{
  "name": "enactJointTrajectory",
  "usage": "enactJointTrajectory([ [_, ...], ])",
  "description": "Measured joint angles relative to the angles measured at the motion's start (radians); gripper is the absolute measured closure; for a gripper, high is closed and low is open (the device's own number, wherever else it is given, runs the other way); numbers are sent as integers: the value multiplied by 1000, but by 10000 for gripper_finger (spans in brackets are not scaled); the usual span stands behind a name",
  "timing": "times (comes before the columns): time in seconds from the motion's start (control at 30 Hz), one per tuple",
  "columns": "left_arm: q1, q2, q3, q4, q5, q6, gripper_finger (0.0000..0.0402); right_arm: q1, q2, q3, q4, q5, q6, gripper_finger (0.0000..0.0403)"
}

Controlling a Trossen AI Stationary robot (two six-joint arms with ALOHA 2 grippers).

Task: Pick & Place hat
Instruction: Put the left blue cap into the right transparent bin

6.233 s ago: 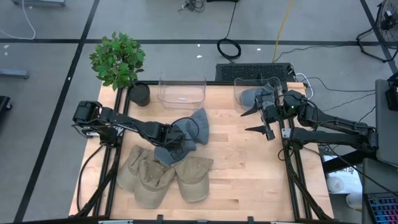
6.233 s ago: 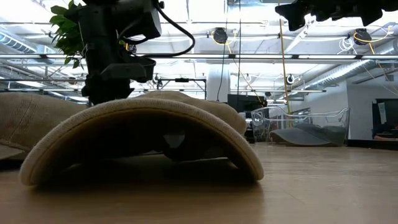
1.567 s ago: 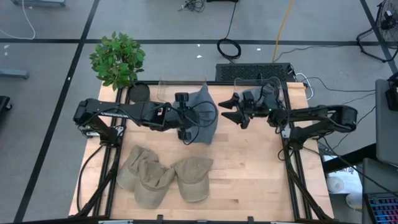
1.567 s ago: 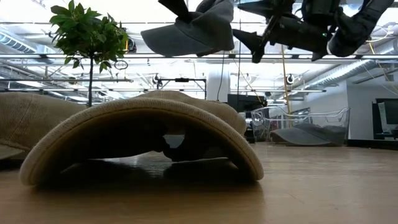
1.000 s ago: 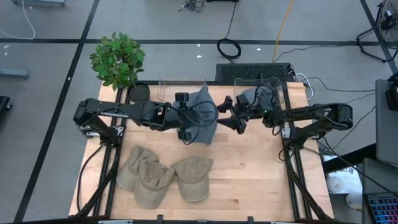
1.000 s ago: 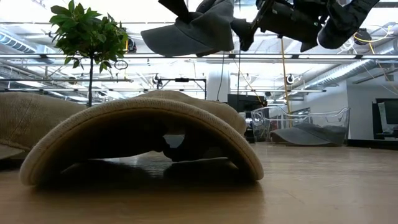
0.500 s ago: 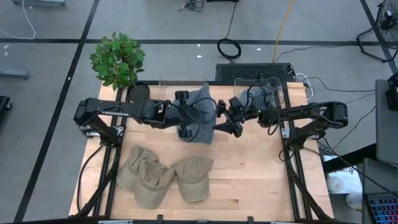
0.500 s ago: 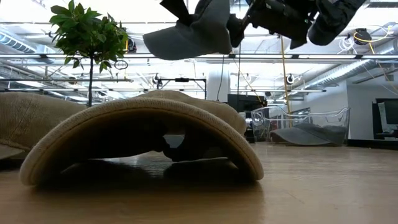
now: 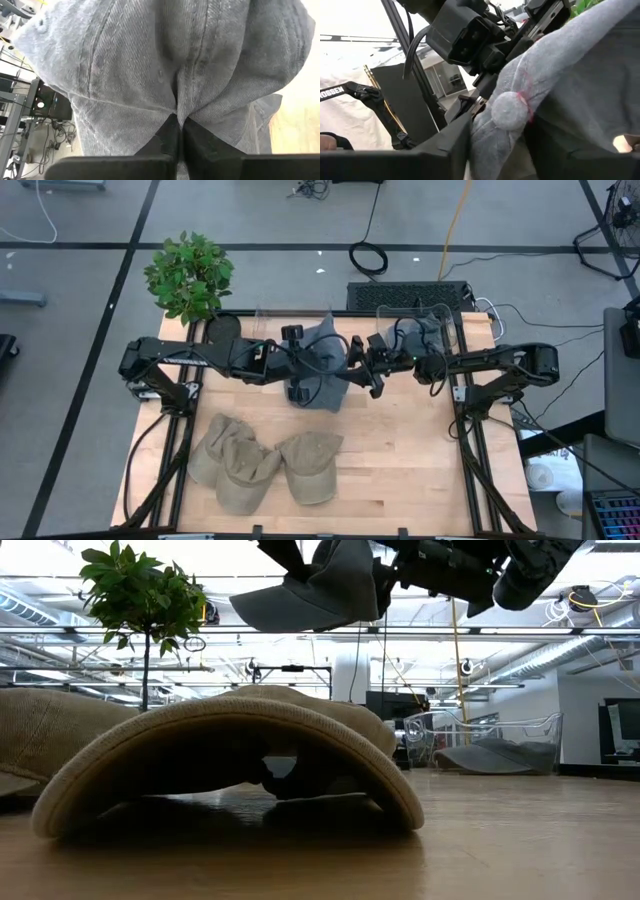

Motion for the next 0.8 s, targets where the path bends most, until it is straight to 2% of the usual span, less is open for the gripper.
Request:
enactJointTrajectory([
  [0.13,0,0,0,0,23,-5,372,0,0,0,1,-5,-16,318],
  [0.3,0,0,0,0,23,-29,384,0,0,0,-6,-6,-60,394],
  [0.5,0,0,0,0,24,-45,392,0,0,0,-6,-7,-76,399],
  [0.8,0,0,0,0,24,-68,345,0,0,-1,-22,-7,-80,402],
])
